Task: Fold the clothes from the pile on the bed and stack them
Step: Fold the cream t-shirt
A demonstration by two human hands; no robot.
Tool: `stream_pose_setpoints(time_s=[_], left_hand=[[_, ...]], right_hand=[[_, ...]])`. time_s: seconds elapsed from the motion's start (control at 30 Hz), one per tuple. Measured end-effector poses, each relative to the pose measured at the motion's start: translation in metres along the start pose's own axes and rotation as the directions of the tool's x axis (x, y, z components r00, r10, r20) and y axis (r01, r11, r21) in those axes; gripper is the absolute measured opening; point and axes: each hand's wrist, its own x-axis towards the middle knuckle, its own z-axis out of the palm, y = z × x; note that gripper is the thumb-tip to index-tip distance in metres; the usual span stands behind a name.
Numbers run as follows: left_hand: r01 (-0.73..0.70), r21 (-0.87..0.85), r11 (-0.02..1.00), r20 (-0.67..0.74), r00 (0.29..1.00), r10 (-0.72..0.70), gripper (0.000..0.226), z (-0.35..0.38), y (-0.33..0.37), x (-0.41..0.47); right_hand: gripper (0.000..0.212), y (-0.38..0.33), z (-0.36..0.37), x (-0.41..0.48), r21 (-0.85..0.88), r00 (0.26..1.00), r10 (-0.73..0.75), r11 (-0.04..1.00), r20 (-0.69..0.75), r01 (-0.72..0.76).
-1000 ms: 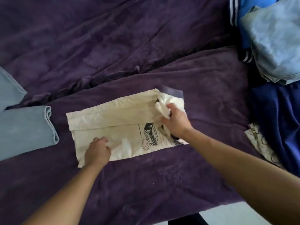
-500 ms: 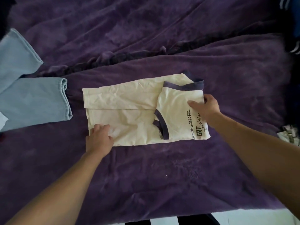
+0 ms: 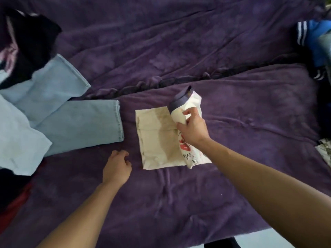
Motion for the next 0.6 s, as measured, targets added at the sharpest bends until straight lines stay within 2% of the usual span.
stream_pose_setpoints(time_s=[0.1,0.2,0.23,0.27,0.33,0.4,0.47,0.53,0.6], left_hand=[[0.000,-0.003,1.000,-0.022,1.000,0.000,0.031,-0.020,-0.039,0.010],[-0.008,-0.027,1.000,-0.031,0.999,0.008,0.029,-0.031,-0.059,0.027],[-0.032,-0.046,0.998,-0.045,0.999,0.030,0.028,-0.034,-0.058,0.033],[-0.070,-0.068,0.995,-0.066,0.996,0.066,0.026,-0.035,-0.054,0.040],[-0.179,-0.094,0.979,-0.121,0.979,0.167,0.025,-0.036,-0.036,0.055],[-0.297,-0.076,0.952,-0.182,0.943,0.280,0.027,-0.034,-0.012,0.072],[-0.413,-0.017,0.911,-0.225,0.889,0.399,0.032,-0.029,0.014,0.094],[-0.470,0.047,0.882,-0.201,0.860,0.469,0.045,-0.019,0.036,0.118],[-0.440,0.113,0.891,-0.135,0.882,0.452,0.061,-0.006,0.052,0.139]], right_hand=[[0.040,-0.027,0.061,-0.002,-0.025,0.997,-0.009,1.000,0.080,0.011],[0.054,-0.032,0.107,-0.006,-0.057,0.960,0.024,0.998,0.278,-0.008],[0.053,-0.027,0.112,-0.007,-0.065,0.952,0.041,0.998,0.304,-0.022],[0.049,-0.021,0.112,-0.006,-0.070,0.955,0.056,0.997,0.291,-0.037],[0.042,-0.004,0.095,0.003,-0.124,0.985,0.068,0.991,0.158,-0.049],[0.041,0.015,0.067,0.020,-0.291,0.999,0.029,0.956,-0.036,-0.038],[0.047,0.032,0.039,0.042,-0.459,0.987,-0.020,0.887,-0.160,-0.056],[0.060,0.042,0.024,0.067,-0.540,0.984,-0.035,0.839,-0.176,-0.067],[0.075,0.047,0.022,0.091,-0.526,0.992,-0.032,0.850,-0.120,-0.036]])
